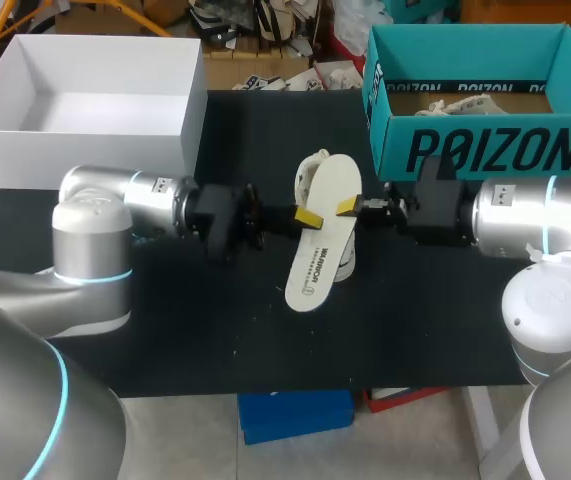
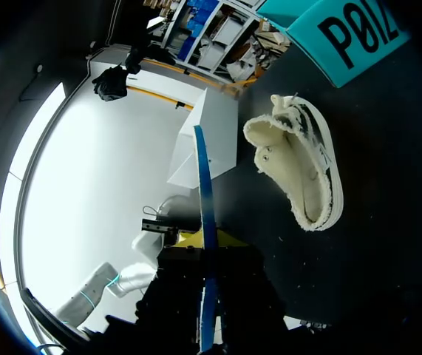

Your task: Take the shoe out of the shoebox, open the shoe tongue, remove and reinsert the insole, then place the shoe into the shoebox

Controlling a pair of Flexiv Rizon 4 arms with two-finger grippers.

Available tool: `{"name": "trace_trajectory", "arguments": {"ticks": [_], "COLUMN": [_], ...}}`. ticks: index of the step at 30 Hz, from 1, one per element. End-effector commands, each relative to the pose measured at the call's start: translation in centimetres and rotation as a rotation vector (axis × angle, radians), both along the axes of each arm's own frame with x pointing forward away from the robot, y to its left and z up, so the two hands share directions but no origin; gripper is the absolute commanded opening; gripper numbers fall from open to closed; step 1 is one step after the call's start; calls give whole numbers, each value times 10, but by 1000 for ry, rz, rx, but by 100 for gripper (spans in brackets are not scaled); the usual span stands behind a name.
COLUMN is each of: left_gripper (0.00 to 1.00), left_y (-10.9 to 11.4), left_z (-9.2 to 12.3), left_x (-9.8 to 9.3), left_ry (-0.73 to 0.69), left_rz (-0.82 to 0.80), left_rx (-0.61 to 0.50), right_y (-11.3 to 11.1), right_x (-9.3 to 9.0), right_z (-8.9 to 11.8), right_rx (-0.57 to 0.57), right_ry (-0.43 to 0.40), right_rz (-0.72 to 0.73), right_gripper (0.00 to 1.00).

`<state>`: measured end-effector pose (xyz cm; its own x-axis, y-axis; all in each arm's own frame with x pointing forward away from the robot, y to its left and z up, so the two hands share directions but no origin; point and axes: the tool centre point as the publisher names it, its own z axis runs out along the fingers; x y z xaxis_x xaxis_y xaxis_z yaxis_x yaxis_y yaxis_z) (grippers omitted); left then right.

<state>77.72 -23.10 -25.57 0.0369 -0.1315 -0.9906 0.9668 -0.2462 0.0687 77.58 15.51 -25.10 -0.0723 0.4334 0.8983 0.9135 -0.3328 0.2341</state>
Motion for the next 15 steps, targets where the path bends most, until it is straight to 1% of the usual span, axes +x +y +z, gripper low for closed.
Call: {"name": "trace_trajectory", "arguments": {"ticks": [1, 4, 9, 10, 12, 13, 14, 15], "left_gripper": [0, 0, 0, 0, 0, 0, 0, 0], "left_y": [-4, -2, 2, 3, 5, 6, 8, 8], "left_z": [0, 2, 1, 1, 0, 0, 0, -2], "left_x": [3, 4, 5, 5, 5, 5, 5, 5], "left_ry": [5, 55, 166, 182, 231, 247, 259, 278], "left_rz": [-7, 4, 46, 55, 73, 79, 95, 95], "left_rx": [15, 68, 195, 209, 280, 279, 326, 350], "right_y": [2, 0, -9, -11, -16, -19, -23, -25], "right_x": [-1, -3, -10, -12, -17, -19, -21, -24], "right_z": [-1, -1, -2, -2, -1, -2, -1, 0], "right_rx": [2, -20, -48, -57, -71, -79, -86, -95], "right_ry": [5, 19, 33, 38, 48, 52, 54, 58], "right_rz": [1, 1, -10, -21, -37, -46, -55, -66], "right_gripper": [100, 100, 100, 100, 100, 100, 100, 100]}}
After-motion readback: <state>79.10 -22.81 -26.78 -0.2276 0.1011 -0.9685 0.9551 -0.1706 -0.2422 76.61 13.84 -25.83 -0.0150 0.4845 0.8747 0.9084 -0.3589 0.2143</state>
